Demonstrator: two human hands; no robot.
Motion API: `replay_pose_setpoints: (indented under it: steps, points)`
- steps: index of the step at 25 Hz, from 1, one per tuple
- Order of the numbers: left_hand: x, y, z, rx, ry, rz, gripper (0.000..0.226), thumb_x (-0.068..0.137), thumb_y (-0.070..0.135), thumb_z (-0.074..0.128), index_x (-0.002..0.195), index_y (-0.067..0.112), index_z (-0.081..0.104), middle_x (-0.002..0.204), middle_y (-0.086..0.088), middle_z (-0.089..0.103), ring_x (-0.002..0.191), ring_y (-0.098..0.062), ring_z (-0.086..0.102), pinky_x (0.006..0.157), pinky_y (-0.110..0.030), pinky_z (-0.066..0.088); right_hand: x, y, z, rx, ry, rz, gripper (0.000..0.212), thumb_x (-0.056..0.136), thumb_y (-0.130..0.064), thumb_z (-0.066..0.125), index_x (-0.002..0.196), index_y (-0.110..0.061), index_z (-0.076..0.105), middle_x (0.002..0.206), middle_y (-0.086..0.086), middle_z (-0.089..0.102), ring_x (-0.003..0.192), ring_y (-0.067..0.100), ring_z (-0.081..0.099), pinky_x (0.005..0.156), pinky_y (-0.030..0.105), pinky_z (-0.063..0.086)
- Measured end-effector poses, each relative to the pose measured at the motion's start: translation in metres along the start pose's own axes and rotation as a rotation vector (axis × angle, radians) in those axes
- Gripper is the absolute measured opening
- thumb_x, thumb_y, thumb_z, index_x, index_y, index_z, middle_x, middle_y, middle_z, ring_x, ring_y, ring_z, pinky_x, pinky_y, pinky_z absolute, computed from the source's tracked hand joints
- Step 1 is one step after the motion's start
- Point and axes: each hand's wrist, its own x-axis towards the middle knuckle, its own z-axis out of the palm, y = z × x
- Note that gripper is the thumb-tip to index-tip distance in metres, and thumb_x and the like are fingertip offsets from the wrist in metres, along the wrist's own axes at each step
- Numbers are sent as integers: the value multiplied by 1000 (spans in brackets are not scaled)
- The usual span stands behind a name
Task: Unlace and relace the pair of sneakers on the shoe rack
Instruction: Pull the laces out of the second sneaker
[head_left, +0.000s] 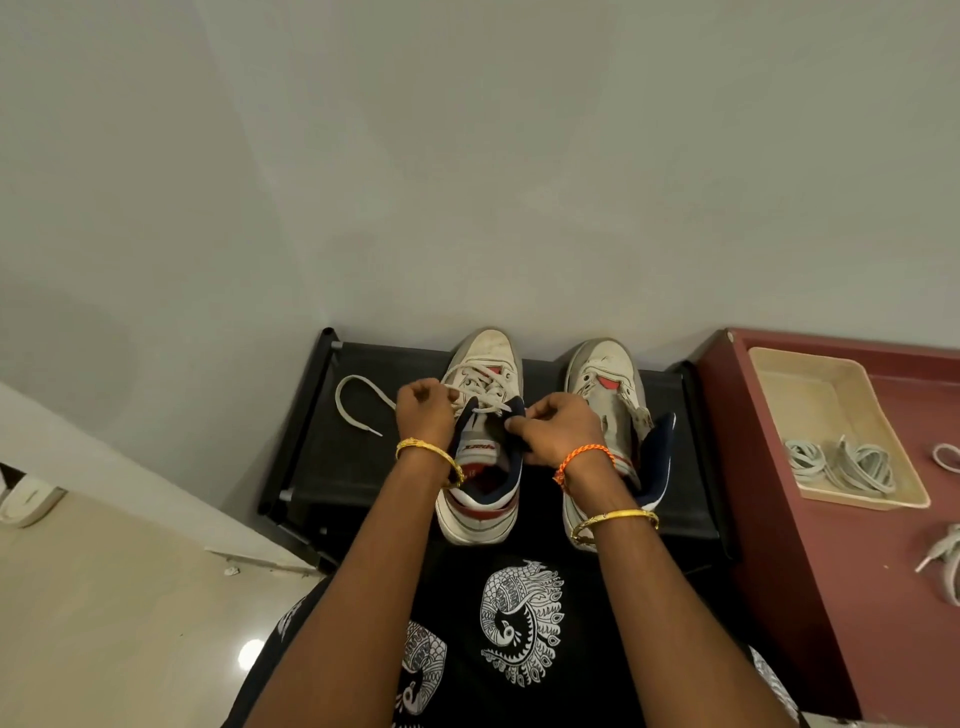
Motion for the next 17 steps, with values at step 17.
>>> replay_pose_setpoints:
  steps: [17]
  points:
    - [-13,-17,-15,872,-105,881,9,76,23,75,83,25,70,134,3,43,125,-17,35,89,-27,13,-5,0,-7,97,-127,17,20,74,-12,78,74,-8,58,87,19,69,82,32,70,76,44,59]
